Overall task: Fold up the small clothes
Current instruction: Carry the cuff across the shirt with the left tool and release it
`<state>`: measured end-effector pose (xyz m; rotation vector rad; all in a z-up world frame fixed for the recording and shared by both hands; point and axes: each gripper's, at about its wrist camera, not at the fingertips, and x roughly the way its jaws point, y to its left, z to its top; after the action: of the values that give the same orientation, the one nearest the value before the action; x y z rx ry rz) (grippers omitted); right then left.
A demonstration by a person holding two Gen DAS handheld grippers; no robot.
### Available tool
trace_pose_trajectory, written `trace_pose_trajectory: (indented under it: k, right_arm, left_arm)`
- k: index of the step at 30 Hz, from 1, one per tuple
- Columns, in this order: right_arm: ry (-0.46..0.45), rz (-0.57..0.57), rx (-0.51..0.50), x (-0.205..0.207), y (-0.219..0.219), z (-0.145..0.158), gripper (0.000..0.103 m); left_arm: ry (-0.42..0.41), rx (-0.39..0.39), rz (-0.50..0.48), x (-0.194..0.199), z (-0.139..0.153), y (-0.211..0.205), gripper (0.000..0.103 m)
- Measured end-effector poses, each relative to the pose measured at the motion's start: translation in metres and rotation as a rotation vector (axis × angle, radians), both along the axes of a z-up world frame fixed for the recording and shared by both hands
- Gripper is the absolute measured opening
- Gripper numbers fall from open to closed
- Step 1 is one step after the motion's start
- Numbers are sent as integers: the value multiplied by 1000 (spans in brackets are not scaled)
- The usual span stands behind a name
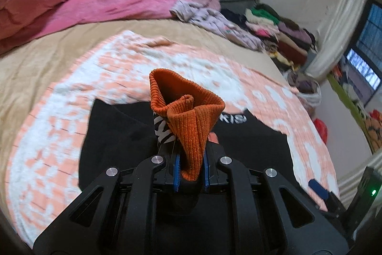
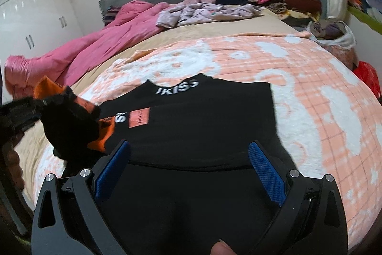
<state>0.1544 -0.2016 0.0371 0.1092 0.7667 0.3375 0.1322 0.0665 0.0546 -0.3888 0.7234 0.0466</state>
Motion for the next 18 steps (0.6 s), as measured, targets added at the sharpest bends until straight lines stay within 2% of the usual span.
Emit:
trace_pose_trajectory:
  k: [6, 7, 8, 9, 12, 14, 18]
  right_arm:
    - [-1, -71, 9, 0, -28, 1, 98]
    - [0, -80, 11, 1, -31, 1, 98]
    - [2, -92, 13, 2, -35, 0, 98]
    - [5, -100, 13, 3, -38, -1, 98]
    - [14, -115, 15, 5, -43, -3, 98]
    - [20, -111, 12, 5, -41, -5, 98]
    - [34, -84, 8, 6, -31, -10, 98]
  left_arm:
    - [35, -4, -98, 12, -15, -26, 9]
    - [46, -13, -137, 15, -19, -31, 15]
    - [59, -17, -166, 17, -23, -36, 30]
    - [69, -16, -192, 18, -26, -40, 34]
    - [82, 8, -234, 15, -31, -51, 36]
    - [87, -6, -244, 9, -32, -52, 48]
    - [78, -5, -254, 2, -28, -45, 54]
